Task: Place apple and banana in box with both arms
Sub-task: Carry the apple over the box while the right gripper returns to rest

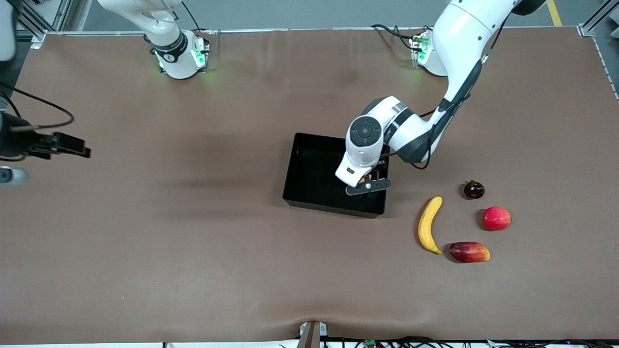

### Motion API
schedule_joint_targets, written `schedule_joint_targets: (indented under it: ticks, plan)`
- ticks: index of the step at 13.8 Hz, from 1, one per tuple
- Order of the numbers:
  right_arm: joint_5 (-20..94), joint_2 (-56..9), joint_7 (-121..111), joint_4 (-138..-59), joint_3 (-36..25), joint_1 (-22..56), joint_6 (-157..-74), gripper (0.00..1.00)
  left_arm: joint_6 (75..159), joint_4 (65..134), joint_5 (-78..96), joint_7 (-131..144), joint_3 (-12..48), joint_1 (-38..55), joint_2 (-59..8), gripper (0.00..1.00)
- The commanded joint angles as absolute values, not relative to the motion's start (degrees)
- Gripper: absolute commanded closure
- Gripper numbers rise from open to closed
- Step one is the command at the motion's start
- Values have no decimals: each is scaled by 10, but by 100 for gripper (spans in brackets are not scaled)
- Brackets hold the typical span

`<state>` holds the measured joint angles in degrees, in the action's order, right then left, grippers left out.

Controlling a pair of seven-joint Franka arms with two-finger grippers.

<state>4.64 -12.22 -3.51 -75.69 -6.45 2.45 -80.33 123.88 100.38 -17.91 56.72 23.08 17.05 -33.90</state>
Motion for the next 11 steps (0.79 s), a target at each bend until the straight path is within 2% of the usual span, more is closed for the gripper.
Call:
schedule_joint_targets:
  ticks: [1,5,11]
  plan:
    - [26,-54,-40,-812,-54,19,-814,0,1243,1004,-192,591,229,178,-349,100]
    - [0,24,-53,-882,-53,19,-815,0,1243,1018,-192,604,229,178,-352,100]
    - [2,21,-55,-871,-52,19,-818,0,1241,1011,-192,600,229,173,-351,100]
